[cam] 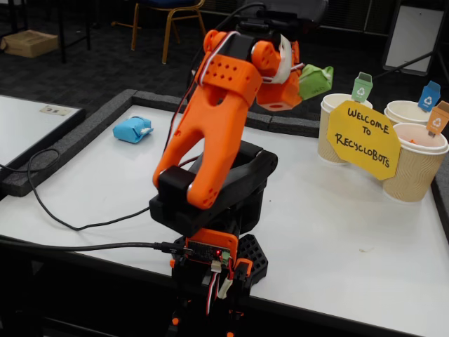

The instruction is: Sort rubbish by color.

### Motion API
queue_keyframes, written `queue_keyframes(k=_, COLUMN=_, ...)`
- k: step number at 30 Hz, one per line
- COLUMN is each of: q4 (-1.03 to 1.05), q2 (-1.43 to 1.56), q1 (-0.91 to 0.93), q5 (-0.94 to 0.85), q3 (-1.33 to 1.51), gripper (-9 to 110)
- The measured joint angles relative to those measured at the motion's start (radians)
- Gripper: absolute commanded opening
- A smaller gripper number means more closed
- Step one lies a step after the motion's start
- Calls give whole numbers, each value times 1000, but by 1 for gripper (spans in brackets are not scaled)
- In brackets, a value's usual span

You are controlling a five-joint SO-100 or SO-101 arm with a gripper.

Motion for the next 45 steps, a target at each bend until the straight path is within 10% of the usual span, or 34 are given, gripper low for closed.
queue_keyframes(k=22, q4=-34, q2=43, q1=-17, q5=63, q3=89, gripper=0)
queue_keyframes(k=45, q4=-327, q2=-1138, q1=12, q5=63, q3=-554, gripper=0)
